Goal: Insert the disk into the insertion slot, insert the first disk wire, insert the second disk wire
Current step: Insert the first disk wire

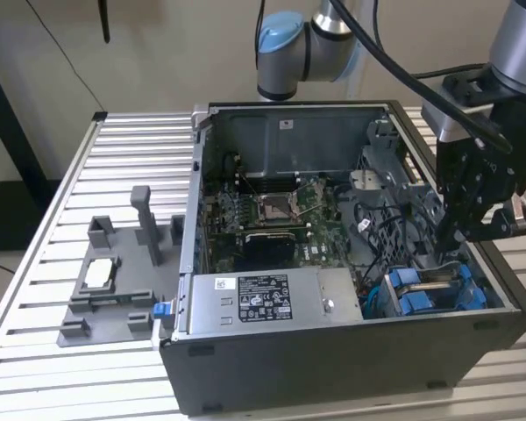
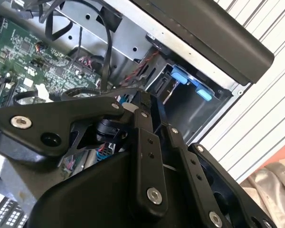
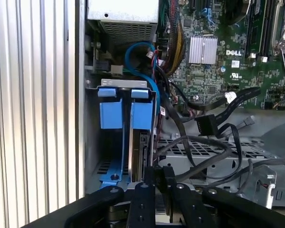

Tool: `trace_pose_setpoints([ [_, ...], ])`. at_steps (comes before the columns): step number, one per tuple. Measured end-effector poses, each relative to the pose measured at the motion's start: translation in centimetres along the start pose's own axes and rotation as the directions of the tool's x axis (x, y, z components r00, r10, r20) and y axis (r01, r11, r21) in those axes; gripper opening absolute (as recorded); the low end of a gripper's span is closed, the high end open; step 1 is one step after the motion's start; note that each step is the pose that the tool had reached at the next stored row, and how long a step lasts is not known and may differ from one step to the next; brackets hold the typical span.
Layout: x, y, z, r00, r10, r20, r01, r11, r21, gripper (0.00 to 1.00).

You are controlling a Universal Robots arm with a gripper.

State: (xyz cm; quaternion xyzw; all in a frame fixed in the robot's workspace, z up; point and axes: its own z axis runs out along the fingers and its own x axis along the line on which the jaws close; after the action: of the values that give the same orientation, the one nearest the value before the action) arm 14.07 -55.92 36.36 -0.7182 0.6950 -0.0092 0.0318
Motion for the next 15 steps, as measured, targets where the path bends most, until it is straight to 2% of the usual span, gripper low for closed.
trace_pose_setpoints([
  [1, 0.10, -0.12, 0.08, 1.0000, 0.000, 0.0002, 0.000, 1.0000, -0.0052, 0.19],
  [4, 0.41, -0.32, 0.44, 1.0000, 0.001, 0.0003, -0.001, 0.9999, -0.0116, 0.19],
  [8, 0.58, -0.48, 1.10, 1.0000, 0.007, 0.0000, -0.007, 0.9999, -0.0135, 0.19],
  [12, 0.62, -0.61, 1.58, 0.9999, 0.015, -0.0003, -0.015, 0.9997, -0.0207, 0.19],
  [15, 0.64, -0.79, 1.91, 0.9998, 0.021, -0.0006, -0.021, 0.9995, -0.0219, 0.19],
])
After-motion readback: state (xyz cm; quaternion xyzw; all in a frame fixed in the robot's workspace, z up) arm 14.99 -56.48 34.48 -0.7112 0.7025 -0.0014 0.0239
